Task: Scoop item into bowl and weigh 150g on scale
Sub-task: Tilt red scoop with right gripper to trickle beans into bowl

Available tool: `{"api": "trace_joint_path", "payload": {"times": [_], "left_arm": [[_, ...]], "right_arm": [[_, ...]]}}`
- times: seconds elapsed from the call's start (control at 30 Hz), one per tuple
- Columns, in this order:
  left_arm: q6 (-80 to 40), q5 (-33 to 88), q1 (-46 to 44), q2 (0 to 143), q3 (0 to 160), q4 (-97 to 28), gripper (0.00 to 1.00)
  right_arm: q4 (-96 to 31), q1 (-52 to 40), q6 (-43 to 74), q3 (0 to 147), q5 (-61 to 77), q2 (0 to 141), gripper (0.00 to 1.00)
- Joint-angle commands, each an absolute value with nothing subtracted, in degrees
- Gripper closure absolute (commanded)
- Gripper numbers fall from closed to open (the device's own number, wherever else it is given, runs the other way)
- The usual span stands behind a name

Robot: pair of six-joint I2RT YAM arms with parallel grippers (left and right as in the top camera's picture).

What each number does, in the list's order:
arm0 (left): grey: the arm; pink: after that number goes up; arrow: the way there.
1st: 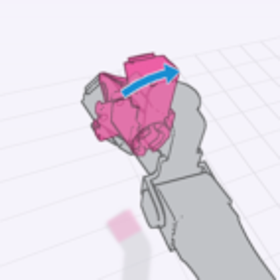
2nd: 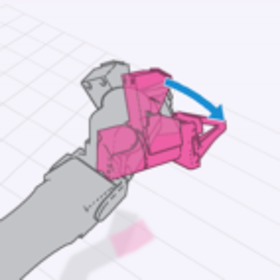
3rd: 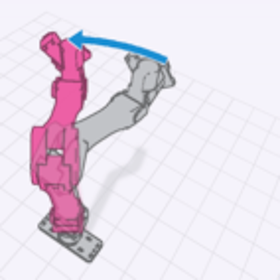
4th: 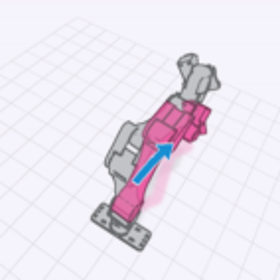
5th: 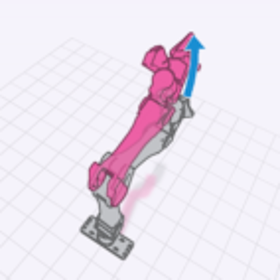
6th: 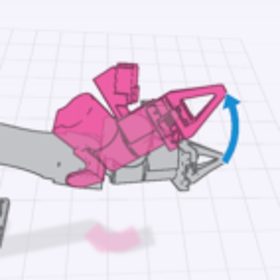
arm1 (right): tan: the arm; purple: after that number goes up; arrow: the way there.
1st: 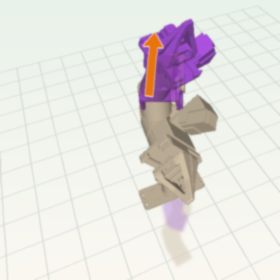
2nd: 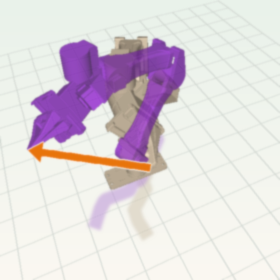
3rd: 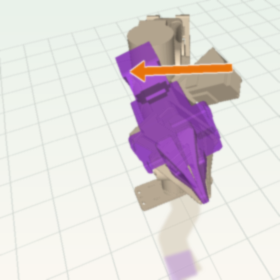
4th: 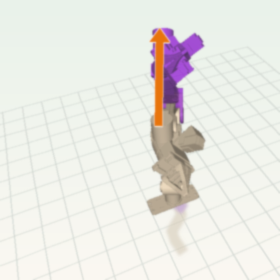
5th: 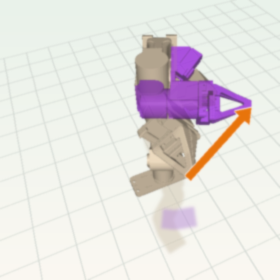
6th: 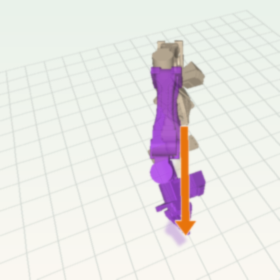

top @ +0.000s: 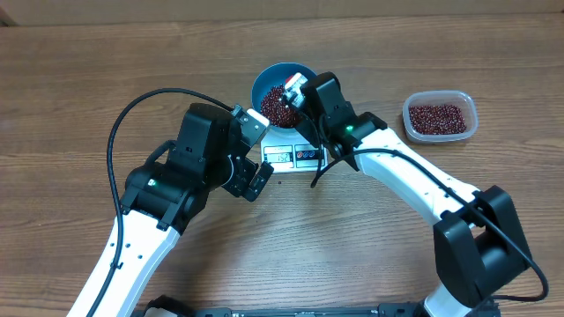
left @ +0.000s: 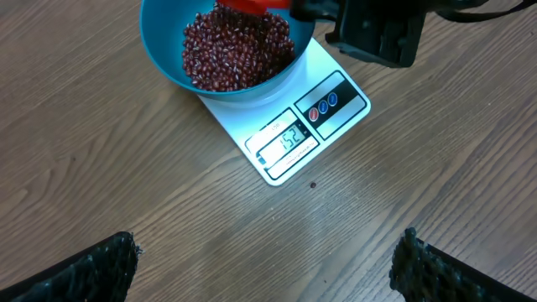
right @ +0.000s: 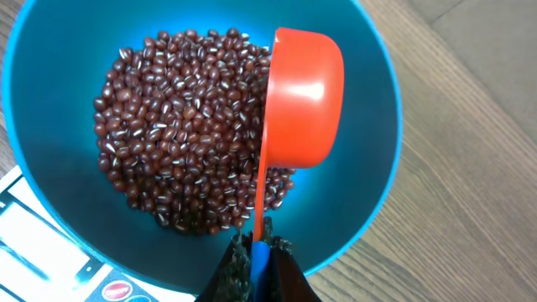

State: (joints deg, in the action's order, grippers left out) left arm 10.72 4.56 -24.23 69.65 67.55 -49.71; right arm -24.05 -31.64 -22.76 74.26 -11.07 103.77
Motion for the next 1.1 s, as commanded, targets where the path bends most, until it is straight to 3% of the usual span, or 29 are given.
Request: {"api": "trace_joint_path", "payload": {"times": [0.0, 1.07], "left_arm": [[11.6, 5.6, -23.9, 69.1, 68.9, -49.5, 0.01], [11.6, 5.6, -23.9, 69.1, 68.9, -49.5, 0.0]], "right_arm": [[-23.7, -31.8, -23.1, 76.1, -10.9, 104.9, 0.96], [-24.6, -31.8, -22.5, 76.1, -4.7, 106.5, 0.96]]}}
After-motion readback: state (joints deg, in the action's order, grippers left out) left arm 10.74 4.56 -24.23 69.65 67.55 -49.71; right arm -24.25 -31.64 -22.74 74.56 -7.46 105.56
